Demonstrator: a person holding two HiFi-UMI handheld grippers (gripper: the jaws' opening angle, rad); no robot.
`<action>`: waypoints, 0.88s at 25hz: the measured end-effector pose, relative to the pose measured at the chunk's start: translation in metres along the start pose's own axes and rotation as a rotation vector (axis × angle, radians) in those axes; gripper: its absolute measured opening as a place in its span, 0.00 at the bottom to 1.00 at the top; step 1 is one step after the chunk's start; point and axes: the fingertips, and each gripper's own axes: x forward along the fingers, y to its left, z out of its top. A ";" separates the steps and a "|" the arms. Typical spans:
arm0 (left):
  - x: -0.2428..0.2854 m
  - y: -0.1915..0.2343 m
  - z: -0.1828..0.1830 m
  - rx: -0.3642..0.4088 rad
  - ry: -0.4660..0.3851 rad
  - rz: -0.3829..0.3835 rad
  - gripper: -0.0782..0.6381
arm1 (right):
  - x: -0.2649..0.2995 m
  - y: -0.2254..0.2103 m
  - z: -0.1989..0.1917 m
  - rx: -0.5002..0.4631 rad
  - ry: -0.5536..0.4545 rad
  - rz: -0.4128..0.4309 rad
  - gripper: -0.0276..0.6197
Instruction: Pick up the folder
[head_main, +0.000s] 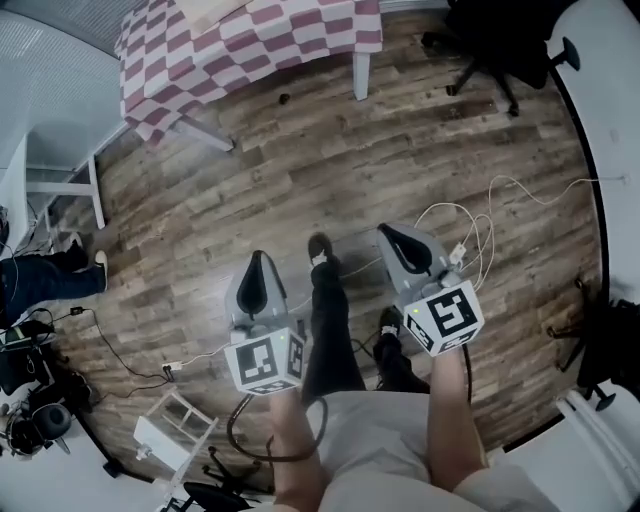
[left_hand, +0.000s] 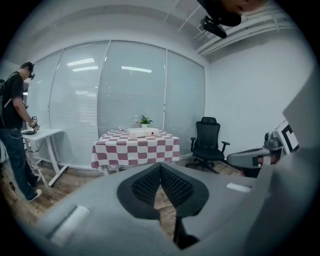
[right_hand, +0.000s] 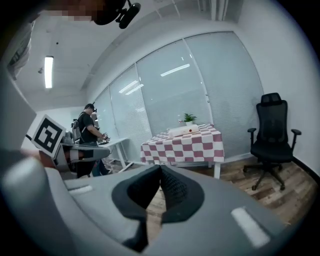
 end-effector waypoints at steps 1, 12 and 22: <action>0.016 0.009 -0.003 0.000 0.014 -0.009 0.12 | 0.018 -0.005 0.002 0.015 0.001 -0.023 0.05; 0.150 0.106 0.091 -0.006 -0.023 -0.067 0.12 | 0.182 -0.008 0.115 0.008 -0.036 -0.094 0.05; 0.215 0.142 0.145 -0.054 -0.048 -0.066 0.12 | 0.246 -0.031 0.169 0.003 -0.048 -0.150 0.05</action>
